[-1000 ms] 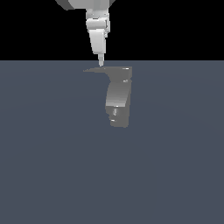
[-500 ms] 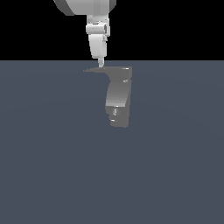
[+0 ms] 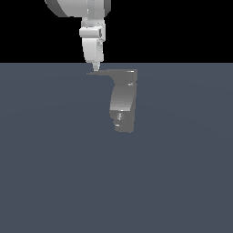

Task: Turn on the faucet by rotating a designated handle.

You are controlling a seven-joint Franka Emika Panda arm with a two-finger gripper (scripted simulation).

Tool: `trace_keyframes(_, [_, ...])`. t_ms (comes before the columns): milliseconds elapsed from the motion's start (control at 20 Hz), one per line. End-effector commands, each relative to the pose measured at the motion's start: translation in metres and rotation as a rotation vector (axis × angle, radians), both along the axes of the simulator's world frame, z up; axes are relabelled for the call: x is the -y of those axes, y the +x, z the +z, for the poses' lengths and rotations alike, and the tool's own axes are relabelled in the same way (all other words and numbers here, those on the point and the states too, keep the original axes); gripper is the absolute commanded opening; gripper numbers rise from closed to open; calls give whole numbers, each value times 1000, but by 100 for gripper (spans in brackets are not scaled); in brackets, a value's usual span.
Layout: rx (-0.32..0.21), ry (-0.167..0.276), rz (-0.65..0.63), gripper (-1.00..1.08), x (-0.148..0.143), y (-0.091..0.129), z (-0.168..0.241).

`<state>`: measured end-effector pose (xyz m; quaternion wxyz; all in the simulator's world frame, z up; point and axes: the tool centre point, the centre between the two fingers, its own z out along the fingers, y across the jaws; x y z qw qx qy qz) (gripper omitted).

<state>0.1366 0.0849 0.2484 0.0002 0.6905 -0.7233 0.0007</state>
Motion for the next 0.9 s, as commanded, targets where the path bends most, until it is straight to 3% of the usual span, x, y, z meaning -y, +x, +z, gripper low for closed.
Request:
trace_keyframes(0, [-1,1,-1,-100,0,0,0])
trace_keyframes(850, [0,1,-1,-100,-4,-38,0])
